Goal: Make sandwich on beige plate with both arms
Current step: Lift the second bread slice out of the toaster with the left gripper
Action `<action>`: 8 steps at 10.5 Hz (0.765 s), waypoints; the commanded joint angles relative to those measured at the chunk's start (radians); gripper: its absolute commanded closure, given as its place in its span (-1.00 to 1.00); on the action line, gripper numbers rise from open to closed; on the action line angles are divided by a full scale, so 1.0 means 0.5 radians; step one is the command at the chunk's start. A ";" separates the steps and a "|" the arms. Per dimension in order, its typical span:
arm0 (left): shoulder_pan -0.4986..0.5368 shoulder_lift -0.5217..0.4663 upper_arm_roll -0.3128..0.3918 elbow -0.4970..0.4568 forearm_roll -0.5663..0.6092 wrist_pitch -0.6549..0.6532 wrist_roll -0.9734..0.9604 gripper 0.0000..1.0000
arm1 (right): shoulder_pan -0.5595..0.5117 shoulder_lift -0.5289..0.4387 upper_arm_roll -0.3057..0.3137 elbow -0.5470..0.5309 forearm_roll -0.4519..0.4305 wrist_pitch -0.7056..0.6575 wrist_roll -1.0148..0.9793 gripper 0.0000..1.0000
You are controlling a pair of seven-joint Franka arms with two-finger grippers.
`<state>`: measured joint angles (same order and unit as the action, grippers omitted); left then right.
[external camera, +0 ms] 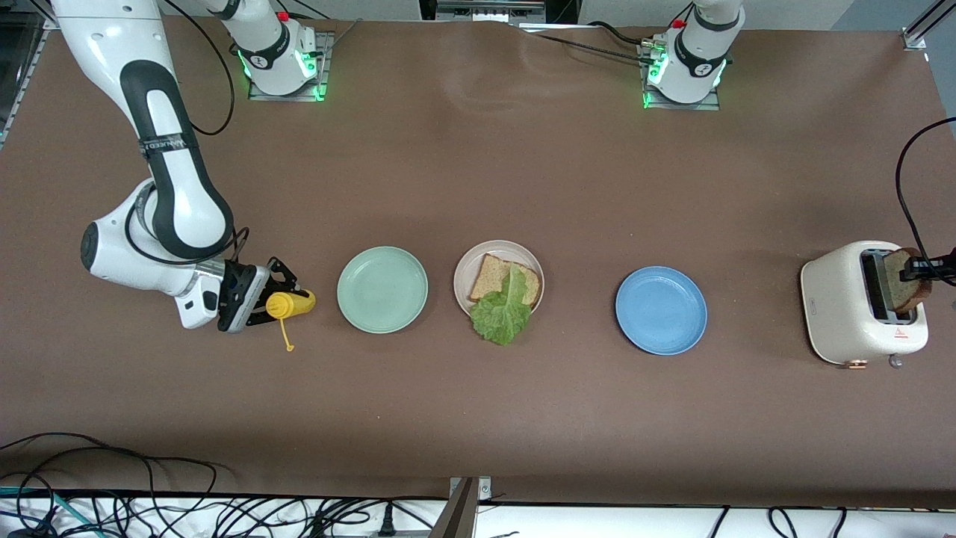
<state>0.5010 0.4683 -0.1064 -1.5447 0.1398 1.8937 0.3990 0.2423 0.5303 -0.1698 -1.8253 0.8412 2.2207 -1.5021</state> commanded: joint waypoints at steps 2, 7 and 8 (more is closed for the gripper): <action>0.004 -0.108 -0.057 0.101 0.055 -0.212 -0.025 1.00 | -0.058 0.043 0.045 0.006 0.060 0.032 -0.097 1.00; -0.339 -0.255 -0.088 0.361 0.015 -0.774 -0.016 1.00 | -0.064 0.139 0.079 0.012 0.060 0.185 -0.183 1.00; -0.376 -0.252 -0.158 0.371 -0.070 -0.811 -0.019 1.00 | -0.070 0.142 0.085 0.012 0.060 0.194 -0.183 1.00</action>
<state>0.3462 0.3293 -0.1599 -1.3912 0.1308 1.5319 0.3941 0.2269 0.6035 -0.1504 -1.8248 0.8432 2.3071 -1.5640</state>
